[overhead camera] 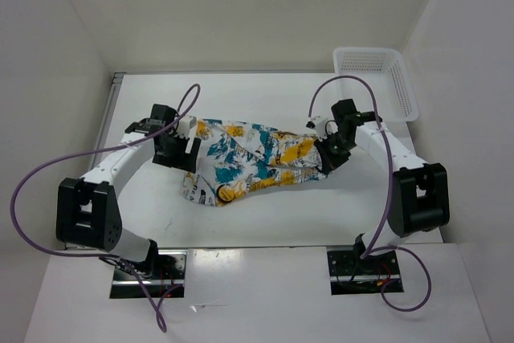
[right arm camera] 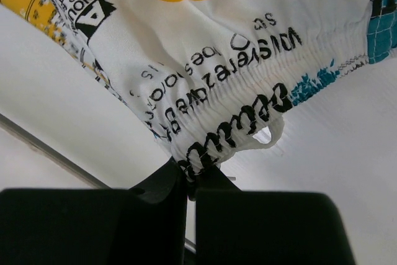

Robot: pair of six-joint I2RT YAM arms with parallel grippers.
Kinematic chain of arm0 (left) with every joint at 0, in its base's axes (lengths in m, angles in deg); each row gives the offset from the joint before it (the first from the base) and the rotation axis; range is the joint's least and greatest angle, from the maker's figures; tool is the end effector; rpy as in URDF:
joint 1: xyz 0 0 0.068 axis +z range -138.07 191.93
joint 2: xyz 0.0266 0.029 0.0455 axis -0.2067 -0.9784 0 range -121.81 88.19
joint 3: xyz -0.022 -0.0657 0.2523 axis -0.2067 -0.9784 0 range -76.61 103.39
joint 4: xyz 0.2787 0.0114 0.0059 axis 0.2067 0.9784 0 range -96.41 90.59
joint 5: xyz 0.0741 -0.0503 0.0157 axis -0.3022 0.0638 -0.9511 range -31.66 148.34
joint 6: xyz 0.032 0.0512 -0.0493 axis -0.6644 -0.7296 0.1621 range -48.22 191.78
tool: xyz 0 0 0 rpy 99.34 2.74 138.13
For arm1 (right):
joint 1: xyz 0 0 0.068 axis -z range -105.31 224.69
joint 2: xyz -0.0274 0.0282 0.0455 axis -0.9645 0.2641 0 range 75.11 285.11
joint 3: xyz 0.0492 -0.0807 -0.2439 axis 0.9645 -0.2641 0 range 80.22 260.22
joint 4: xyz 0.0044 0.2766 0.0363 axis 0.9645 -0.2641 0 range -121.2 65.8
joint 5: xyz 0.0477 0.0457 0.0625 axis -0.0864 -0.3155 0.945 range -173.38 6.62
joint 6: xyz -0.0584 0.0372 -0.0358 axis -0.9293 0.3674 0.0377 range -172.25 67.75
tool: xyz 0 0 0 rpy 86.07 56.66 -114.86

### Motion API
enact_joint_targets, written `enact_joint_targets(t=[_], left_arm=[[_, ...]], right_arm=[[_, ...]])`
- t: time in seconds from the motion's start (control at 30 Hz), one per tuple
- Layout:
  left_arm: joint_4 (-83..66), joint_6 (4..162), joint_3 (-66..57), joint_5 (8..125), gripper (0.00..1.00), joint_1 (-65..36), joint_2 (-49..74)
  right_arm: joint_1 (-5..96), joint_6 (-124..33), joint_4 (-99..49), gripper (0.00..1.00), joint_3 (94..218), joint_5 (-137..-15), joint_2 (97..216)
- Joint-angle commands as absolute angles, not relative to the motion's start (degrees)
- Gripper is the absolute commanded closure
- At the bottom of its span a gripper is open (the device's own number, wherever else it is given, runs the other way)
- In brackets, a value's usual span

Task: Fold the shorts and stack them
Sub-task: Fold the shorts

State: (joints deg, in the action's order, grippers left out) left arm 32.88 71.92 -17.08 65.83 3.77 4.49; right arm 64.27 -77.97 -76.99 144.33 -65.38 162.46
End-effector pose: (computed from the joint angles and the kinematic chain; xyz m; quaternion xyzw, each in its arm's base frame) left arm 0.3156 -0.0541 0.1860 0.0828 0.9678 -0.0800 0.2239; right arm 0.2986 0.0758 0.1835 -0.3221 0.9261 0.1379 0.1398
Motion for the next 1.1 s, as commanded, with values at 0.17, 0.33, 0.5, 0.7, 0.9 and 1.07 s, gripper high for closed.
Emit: enact_joint_targets(t=[0.17, 0.33, 0.5, 0.7, 0.9, 1.07], left_arm=[[33.14, 71.78, -0.17, 57.29, 0.05, -3.42, -1.97], [31.91, 71.78, 8.29, 57.29, 0.05, -11.35, -13.66], [27.79, 71.78, 11.71, 57.99, 0.07, -13.73, -21.84], [23.66, 71.78, 17.24, 58.88, 0.09, -15.67, -28.26], [21.54, 71.78, 21.56, 57.20, 0.09, -17.42, -33.71], [21.54, 71.78, 24.64, 58.61, 0.07, -18.56, -37.92]], right_arm=[[64.14, -77.92, -76.75, 1.00, 144.47, -69.31, 164.58], [64.14, -77.39, -74.64, 1.00, 143.41, -71.77, 165.11], [64.14, -76.86, -73.33, 1.00, 143.41, -74.15, 163.36], [64.14, -76.86, -72.80, 1.00, 145.60, -74.15, 163.35], [64.14, -76.86, -72.80, 1.00, 145.61, -74.15, 163.88], [64.14, -76.25, -72.28, 1.00, 148.50, -74.68, 163.88]])
